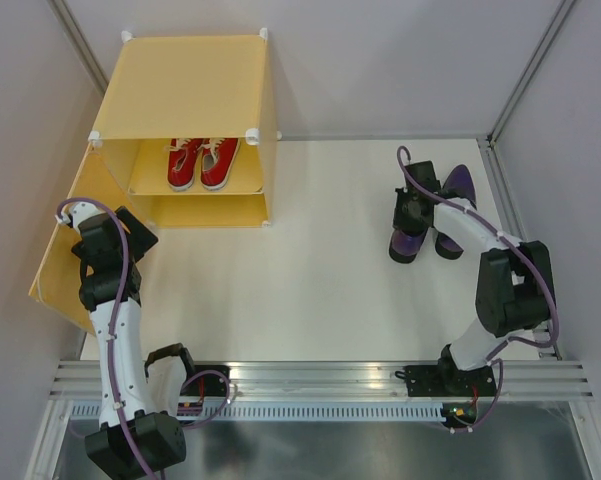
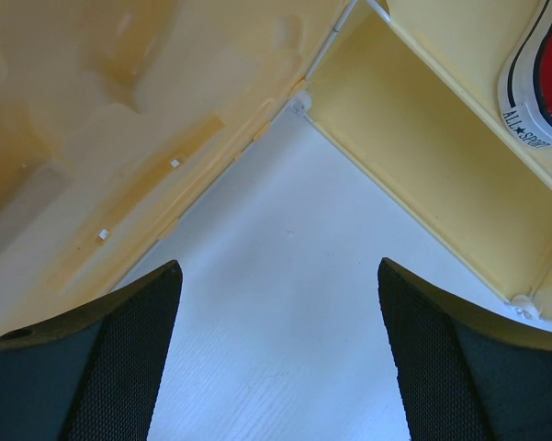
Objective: Place and organize the shoes in the shoe cabinet
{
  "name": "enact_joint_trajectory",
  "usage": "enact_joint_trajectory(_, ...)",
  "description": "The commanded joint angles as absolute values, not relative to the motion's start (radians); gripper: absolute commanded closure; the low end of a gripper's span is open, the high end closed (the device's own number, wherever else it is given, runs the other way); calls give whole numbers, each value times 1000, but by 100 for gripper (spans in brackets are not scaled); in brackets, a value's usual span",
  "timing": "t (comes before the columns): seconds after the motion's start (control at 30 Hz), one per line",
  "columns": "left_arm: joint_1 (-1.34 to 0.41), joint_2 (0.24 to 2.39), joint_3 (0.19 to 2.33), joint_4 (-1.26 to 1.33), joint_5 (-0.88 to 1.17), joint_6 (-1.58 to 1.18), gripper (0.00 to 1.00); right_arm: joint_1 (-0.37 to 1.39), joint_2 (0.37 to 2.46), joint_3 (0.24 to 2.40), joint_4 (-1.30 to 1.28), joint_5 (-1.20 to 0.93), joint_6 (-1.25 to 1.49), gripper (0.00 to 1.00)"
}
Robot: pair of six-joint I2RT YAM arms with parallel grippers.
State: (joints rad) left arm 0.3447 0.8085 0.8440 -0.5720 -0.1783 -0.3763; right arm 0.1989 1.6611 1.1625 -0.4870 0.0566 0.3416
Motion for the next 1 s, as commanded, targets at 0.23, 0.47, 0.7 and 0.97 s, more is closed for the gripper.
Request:
enact_joint_trajectory(0.23, 344, 795, 830, -528, -152, -360, 11, 530, 1394, 1062, -532, 15, 419, 99)
enact_joint_trajectory(0.47, 344, 795, 828, -526, -138, -364, 11, 797, 1362, 1034, -523, 34, 482, 99)
enact_joint_trajectory(0.7, 344, 796, 825, -528, -130, -367, 11, 1014, 1480, 1086, -410, 112, 578, 99)
enact_joint_trajectory(0.97, 344, 795, 821, -526, -138, -368, 11, 1140, 1673, 1232, -298, 221, 673, 99)
